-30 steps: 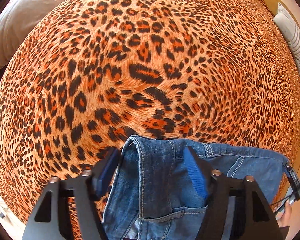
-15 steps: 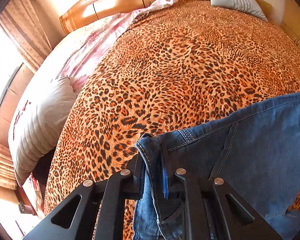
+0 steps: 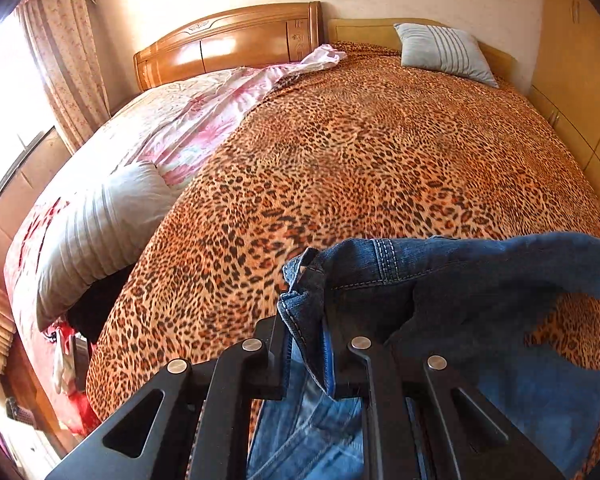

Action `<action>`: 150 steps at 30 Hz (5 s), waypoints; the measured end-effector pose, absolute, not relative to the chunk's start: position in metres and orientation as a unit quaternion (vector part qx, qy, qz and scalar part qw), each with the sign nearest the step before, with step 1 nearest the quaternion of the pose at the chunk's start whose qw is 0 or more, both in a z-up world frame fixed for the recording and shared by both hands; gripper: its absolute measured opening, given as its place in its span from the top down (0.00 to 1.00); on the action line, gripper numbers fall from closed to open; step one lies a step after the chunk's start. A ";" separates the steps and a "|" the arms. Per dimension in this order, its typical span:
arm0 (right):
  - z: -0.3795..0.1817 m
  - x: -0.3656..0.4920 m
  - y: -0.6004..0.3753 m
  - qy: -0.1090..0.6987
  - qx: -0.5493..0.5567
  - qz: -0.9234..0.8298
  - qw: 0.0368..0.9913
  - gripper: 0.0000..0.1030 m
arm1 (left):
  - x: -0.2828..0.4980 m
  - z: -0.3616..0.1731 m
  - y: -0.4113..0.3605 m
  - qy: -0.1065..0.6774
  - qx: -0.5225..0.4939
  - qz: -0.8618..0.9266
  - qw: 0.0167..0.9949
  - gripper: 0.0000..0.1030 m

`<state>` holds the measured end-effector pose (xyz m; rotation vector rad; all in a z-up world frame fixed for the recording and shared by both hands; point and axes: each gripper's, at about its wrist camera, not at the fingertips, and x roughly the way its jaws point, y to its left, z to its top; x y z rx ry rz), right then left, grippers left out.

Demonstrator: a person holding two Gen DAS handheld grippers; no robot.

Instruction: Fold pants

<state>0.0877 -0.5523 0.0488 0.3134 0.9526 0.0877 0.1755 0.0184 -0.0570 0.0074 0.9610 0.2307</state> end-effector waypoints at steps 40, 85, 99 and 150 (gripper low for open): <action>-0.058 -0.052 -0.598 0.451 0.513 -0.008 0.730 0.95 | 0.141 -0.127 0.083 0.608 -0.279 0.037 0.742 0.94; -0.062 -0.155 -0.652 0.511 0.408 -0.199 0.730 0.55 | 0.099 -0.120 0.126 0.697 -0.146 -0.074 0.698 0.64; -0.085 0.044 -0.596 0.584 0.263 -0.109 0.760 0.36 | 0.213 -0.204 0.151 0.720 -0.257 -0.002 0.645 0.36; -0.049 0.112 -0.145 0.615 -0.056 0.373 0.693 0.36 | 0.084 -0.199 0.176 0.665 -0.428 0.011 0.612 0.38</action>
